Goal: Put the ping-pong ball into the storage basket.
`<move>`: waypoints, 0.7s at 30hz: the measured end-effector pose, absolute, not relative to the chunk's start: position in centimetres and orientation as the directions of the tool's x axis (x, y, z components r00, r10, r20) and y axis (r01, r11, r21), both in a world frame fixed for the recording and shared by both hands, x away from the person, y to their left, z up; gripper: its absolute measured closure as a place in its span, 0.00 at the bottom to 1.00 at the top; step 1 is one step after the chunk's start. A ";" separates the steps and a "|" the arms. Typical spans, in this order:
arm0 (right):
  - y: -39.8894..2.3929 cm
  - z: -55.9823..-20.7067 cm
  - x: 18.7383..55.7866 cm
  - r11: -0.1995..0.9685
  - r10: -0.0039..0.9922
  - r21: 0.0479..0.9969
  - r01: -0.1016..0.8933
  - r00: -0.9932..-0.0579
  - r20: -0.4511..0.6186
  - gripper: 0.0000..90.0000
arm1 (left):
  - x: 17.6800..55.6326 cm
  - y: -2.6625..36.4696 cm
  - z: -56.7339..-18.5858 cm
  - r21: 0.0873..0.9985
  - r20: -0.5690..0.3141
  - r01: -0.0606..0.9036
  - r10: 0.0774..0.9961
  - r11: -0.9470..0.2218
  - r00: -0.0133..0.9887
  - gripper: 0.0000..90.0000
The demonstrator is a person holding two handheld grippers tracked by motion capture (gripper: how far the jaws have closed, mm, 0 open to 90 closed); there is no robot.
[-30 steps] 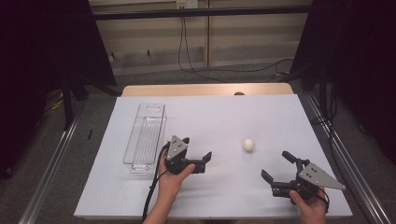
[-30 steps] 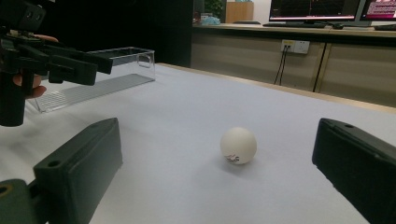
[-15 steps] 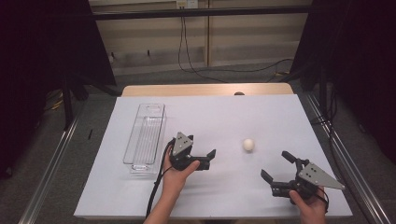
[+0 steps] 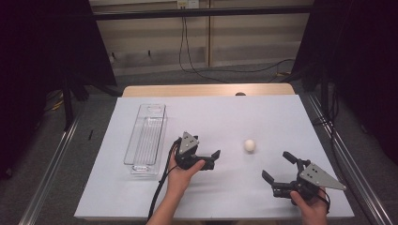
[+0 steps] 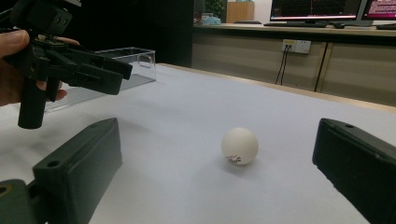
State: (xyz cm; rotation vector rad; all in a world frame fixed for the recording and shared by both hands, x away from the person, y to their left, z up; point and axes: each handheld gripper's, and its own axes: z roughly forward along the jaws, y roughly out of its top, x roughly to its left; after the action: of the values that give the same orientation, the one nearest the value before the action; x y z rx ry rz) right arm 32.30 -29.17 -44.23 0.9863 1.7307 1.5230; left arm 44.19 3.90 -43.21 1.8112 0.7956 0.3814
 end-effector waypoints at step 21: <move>-29.2 -44.2 32.3 0.052 0.849 0.990 0.129 -0.528 0.024 0.01 | 44.9 1.4 -42.8 0.911 -0.108 0.339 0.658 -0.234 0.745 0.03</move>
State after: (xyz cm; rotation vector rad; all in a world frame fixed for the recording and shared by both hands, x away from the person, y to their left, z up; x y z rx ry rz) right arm 32.33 -29.21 -44.22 0.9843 1.7300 1.5274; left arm 44.92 1.36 -42.83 1.8425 0.7732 0.3615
